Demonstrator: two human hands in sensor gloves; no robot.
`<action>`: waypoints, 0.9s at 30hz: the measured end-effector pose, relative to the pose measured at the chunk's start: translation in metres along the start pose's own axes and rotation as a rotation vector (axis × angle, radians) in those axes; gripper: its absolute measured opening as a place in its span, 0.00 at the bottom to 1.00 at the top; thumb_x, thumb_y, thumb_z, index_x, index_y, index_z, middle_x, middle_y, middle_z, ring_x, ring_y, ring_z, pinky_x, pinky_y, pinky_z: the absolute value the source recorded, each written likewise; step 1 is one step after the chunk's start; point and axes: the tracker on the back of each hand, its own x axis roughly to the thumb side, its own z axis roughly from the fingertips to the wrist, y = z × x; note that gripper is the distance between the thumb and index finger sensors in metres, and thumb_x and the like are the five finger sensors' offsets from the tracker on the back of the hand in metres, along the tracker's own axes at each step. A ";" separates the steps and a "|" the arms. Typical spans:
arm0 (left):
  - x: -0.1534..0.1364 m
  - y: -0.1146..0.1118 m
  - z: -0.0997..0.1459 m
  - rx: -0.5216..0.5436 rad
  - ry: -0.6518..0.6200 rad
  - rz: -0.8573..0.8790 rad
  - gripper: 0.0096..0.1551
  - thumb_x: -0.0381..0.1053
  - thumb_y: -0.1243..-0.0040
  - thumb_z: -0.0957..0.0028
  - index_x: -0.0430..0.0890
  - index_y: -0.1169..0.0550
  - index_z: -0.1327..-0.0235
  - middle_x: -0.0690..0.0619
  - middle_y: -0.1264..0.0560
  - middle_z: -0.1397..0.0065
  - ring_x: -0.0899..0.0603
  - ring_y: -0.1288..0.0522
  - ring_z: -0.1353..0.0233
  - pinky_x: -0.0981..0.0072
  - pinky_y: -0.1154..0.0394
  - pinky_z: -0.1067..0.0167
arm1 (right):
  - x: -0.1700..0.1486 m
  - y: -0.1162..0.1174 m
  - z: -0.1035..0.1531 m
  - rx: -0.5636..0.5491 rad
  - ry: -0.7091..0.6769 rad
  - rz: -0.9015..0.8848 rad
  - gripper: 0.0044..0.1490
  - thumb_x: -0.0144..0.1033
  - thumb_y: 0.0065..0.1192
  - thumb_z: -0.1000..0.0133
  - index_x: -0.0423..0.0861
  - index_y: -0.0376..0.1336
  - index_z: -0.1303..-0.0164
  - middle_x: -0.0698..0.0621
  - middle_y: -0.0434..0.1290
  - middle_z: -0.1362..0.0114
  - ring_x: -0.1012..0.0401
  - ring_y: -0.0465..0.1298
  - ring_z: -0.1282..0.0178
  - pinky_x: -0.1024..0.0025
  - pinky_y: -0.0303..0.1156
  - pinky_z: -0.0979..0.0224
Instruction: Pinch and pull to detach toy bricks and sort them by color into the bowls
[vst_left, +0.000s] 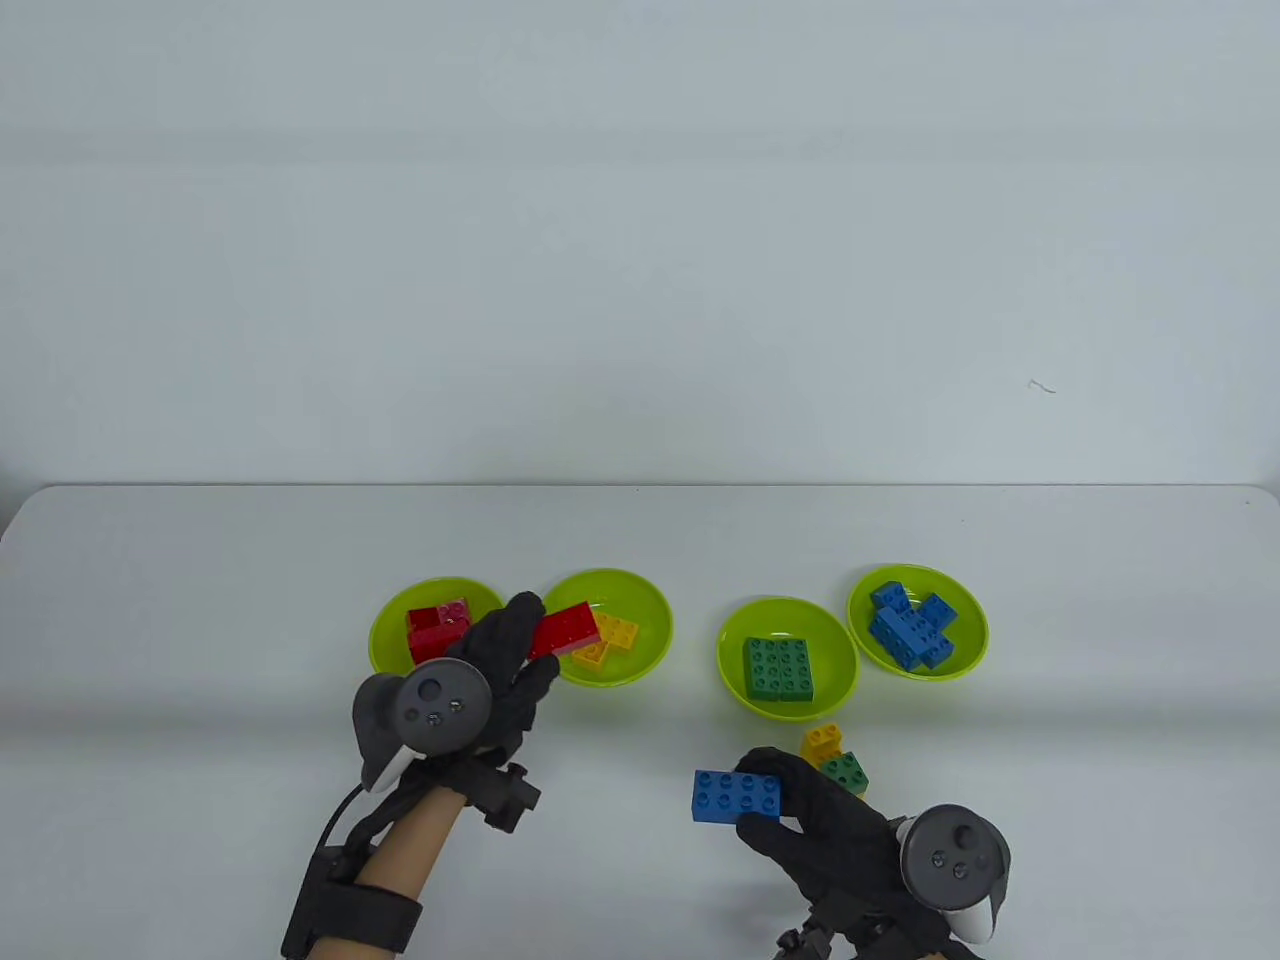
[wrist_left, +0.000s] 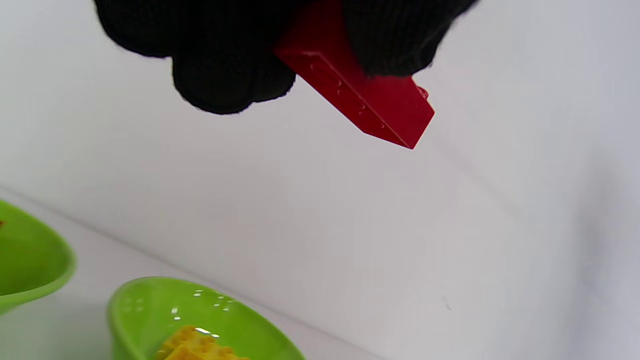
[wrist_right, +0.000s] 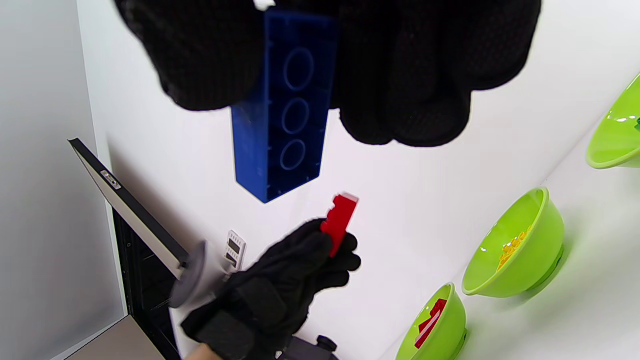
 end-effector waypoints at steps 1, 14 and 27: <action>-0.012 -0.001 -0.004 -0.001 0.046 -0.014 0.38 0.48 0.42 0.47 0.32 0.34 0.26 0.30 0.29 0.30 0.32 0.25 0.34 0.38 0.33 0.34 | 0.000 0.000 0.000 0.001 -0.001 -0.001 0.40 0.46 0.63 0.44 0.33 0.61 0.29 0.36 0.74 0.33 0.43 0.77 0.37 0.46 0.67 0.29; -0.098 -0.022 -0.012 -0.097 0.335 -0.253 0.38 0.48 0.41 0.47 0.33 0.33 0.26 0.31 0.28 0.29 0.32 0.25 0.34 0.38 0.33 0.34 | 0.002 -0.009 -0.003 -0.024 -0.005 -0.004 0.40 0.46 0.63 0.44 0.34 0.61 0.28 0.37 0.74 0.32 0.43 0.77 0.36 0.46 0.67 0.29; -0.067 -0.011 -0.006 -0.140 0.199 -0.221 0.48 0.59 0.45 0.45 0.36 0.43 0.19 0.28 0.42 0.19 0.24 0.39 0.22 0.23 0.48 0.31 | 0.003 -0.022 -0.004 -0.071 -0.002 -0.019 0.40 0.47 0.63 0.44 0.34 0.60 0.28 0.37 0.74 0.32 0.44 0.77 0.36 0.46 0.67 0.28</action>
